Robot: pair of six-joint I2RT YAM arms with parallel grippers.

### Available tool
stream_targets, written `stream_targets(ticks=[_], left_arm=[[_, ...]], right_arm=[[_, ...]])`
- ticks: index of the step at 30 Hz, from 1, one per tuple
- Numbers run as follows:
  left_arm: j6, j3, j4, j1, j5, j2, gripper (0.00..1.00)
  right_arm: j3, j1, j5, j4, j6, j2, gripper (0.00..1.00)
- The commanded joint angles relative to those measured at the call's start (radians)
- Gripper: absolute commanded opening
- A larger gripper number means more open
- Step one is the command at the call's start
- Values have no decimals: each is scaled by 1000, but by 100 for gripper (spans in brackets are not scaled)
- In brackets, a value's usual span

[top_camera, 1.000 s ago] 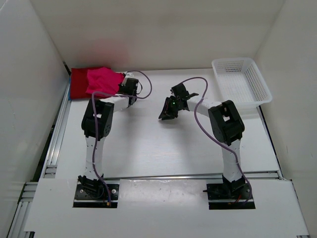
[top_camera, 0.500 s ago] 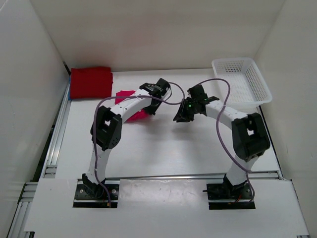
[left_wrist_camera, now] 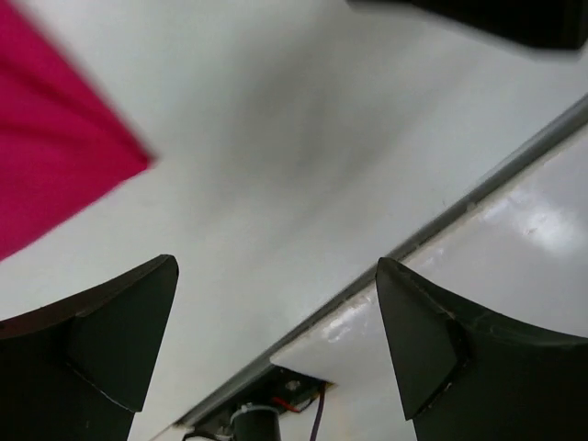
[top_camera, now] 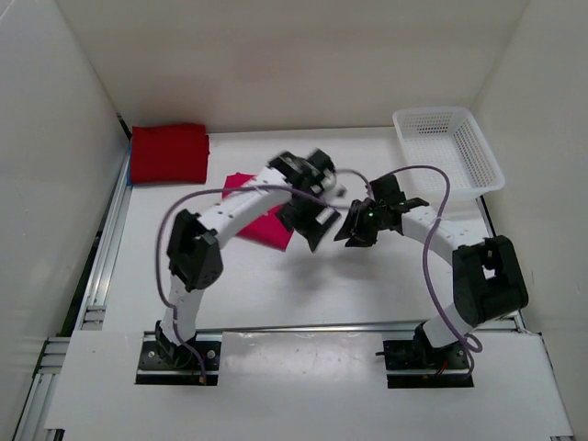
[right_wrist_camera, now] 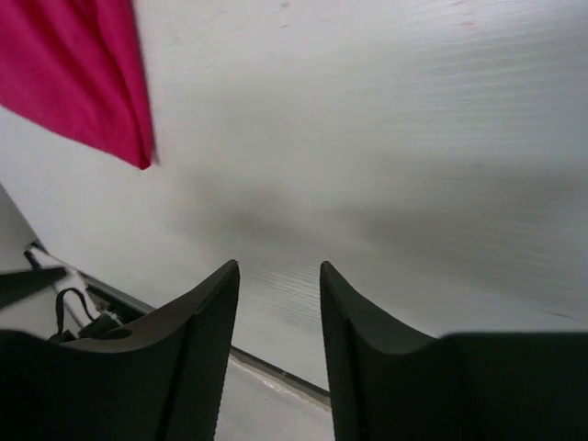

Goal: Fold and stack the t-shirts
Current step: Fold the long partially folded tshirt into a neat square

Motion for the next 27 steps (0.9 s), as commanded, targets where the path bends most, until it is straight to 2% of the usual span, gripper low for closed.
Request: stream_targets(ticks=[1, 3, 4, 5, 7, 9, 12, 14, 17, 20, 27], left_arm=[[14, 39, 23, 269, 23, -238, 100], [14, -19, 114, 393, 23, -306, 100], [14, -62, 155, 503, 23, -344, 100], [14, -169, 205, 553, 23, -419, 100], [14, -264, 328, 663, -28, -478, 100], [14, -367, 385, 720, -106, -524, 100], [14, -448, 433, 847, -106, -535, 100], [14, -485, 442, 922, -95, -521, 100], [14, -525, 442, 976, -71, -510, 100], [14, -574, 442, 977, -54, -501, 100], [14, -637, 453, 967, -54, -480, 100]], right_arm=[[18, 83, -84, 123, 40, 15, 48], [62, 118, -73, 149, 74, 56, 51], [88, 147, -64, 149, 88, 103, 53], [145, 158, -55, 162, 105, 130, 53], [205, 198, -24, 173, 163, 211, 54], [310, 249, -3, 173, 203, 303, 54], [413, 304, 25, 143, 258, 404, 54], [426, 315, 36, 133, 342, 444, 54], [408, 327, 48, 104, 395, 470, 55], [397, 352, 80, 61, 395, 470, 55], [472, 376, 63, 8, 407, 581, 55]])
